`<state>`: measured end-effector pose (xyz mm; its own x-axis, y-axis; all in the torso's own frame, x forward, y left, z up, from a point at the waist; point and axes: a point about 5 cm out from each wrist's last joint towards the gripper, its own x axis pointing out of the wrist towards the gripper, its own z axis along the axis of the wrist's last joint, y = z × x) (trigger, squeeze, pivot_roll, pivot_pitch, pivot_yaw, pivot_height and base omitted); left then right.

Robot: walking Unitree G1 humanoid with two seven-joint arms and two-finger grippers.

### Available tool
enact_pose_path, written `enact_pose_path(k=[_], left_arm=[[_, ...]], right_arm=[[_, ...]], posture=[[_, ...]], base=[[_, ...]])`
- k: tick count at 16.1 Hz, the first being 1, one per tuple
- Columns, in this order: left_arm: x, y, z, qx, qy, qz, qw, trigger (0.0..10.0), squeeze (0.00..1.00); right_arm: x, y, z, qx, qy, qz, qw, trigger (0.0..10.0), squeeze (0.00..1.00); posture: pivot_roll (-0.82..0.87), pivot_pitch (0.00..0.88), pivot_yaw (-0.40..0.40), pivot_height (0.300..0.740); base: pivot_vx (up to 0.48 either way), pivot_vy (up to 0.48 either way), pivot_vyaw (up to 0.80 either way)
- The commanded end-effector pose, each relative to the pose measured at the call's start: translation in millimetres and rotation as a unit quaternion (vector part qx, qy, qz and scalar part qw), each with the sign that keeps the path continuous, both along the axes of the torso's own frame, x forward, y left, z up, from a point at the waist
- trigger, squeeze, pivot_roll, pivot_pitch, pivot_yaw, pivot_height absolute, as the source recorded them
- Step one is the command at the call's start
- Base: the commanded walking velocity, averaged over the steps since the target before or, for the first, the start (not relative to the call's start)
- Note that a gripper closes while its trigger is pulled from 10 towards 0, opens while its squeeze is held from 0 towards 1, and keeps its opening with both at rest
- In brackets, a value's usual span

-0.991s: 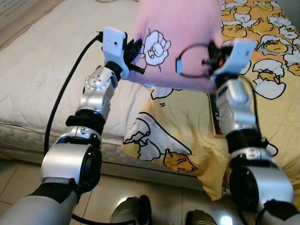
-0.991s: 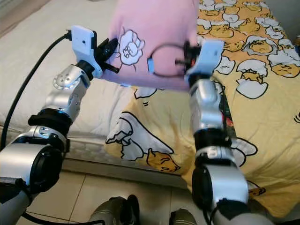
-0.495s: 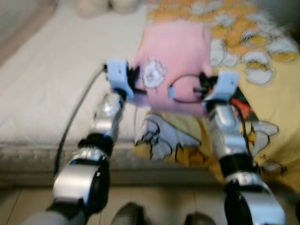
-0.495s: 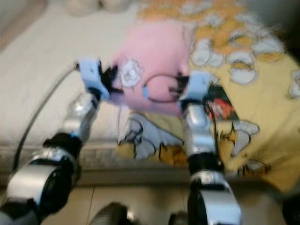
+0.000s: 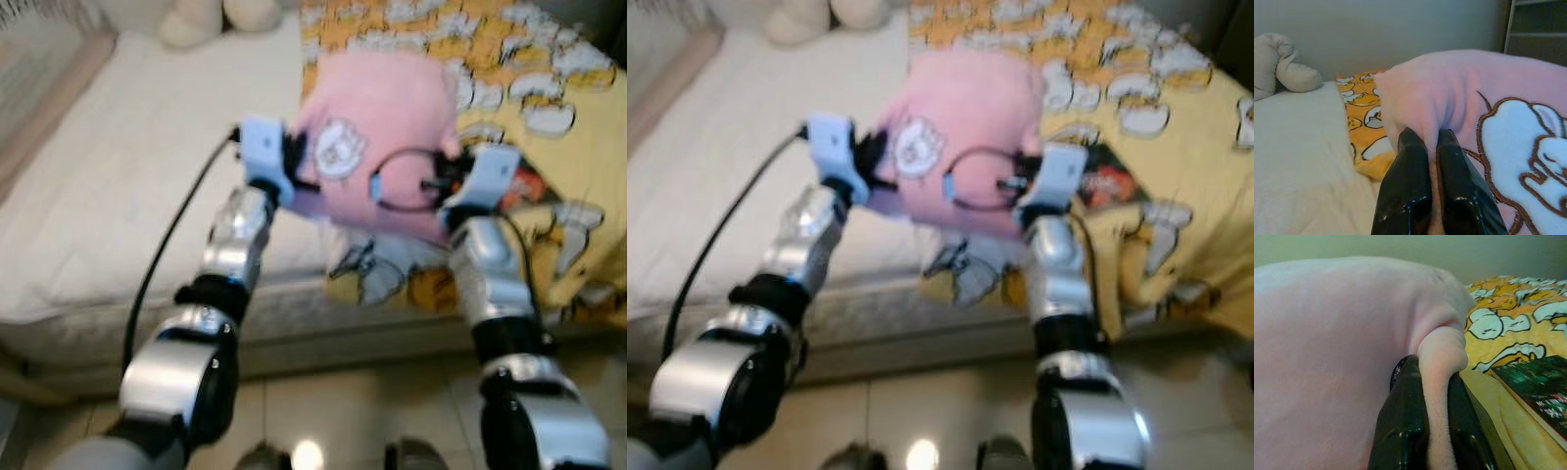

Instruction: Clean up the room

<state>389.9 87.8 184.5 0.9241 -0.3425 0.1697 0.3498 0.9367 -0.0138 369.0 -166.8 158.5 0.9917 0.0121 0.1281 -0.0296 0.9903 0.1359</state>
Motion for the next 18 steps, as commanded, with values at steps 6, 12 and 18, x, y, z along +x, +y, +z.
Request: enact_pose_path(k=[6, 12, 18], left_arm=[[1.7, 18.9, 4, -0.017, -0.009, 0.055, 0.998, 10.0, 0.00], [1.7, 19.8, -3, 0.031, -0.001, 0.068, 0.997, 10.0, 0.00], [1.3, 21.0, 1, 0.044, -0.016, 0.069, 0.997, 10.0, 0.00]], right_arm=[[5.7, 18.9, 7, -0.017, -0.009, 0.031, 0.999, 10.0, 0.00], [2.7, 29.7, -4, -0.016, 0.010, 0.048, 0.999, 10.0, 0.00], [0.5, 33.5, -7, -0.022, 0.012, 0.057, 0.998, 10.0, 0.00]], posture=[[-0.17, 0.000, 0.091, 0.732], [-0.16, 0.000, 0.084, 0.732], [-0.16, 0.000, 0.084, 0.732]], base=[[0.000, 0.480, 0.70], [0.000, 0.474, 0.00], [0.229, 0.000, 0.00]])
